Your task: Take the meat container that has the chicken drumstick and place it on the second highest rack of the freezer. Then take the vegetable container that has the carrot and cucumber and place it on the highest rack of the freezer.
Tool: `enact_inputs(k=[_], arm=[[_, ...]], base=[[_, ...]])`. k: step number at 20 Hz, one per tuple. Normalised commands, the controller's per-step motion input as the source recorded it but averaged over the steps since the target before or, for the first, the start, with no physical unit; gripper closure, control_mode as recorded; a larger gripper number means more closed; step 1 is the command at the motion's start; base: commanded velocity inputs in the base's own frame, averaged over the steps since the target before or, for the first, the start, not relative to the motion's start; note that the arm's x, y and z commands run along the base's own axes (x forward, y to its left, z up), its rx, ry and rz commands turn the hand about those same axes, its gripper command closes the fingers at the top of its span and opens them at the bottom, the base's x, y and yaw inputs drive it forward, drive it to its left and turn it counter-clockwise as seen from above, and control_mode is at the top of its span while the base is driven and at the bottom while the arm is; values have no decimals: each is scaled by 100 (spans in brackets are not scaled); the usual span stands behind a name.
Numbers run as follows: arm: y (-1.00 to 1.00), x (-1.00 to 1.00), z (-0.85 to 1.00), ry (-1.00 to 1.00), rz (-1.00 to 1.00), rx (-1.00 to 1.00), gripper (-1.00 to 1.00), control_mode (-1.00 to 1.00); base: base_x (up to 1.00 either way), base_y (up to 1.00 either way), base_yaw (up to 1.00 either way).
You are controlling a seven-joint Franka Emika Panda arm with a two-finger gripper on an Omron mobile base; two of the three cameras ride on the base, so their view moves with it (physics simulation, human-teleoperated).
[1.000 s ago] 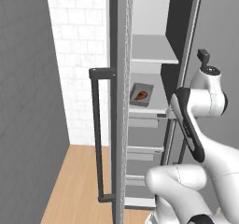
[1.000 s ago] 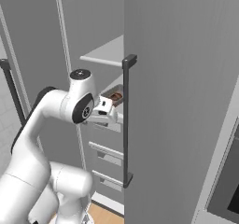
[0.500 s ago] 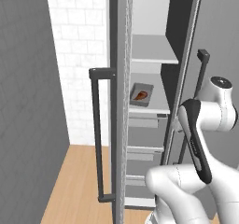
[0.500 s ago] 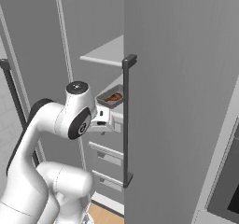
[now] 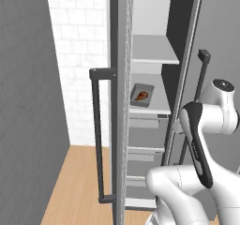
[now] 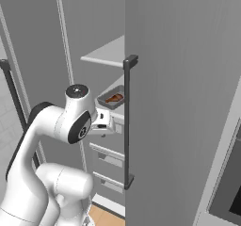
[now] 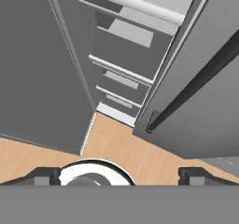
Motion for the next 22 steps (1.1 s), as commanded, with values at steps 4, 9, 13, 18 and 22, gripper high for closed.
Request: enact_inputs(k=[4, 9, 13, 18, 22], arm=[[0, 0, 0, 0, 0, 0, -100, 100], [0, 0, 0, 0, 0, 0, -100, 100], [0, 0, 0, 0, 0, 0, -100, 100], [0, 0, 0, 0, 0, 0, -100, 100], [0, 0, 0, 0, 0, 0, -100, 100]], base=[[-31, 0, 0], [-73, -2, 0], [-61, -14, -3], [-24, -50, -30], [0, -63, -59]])
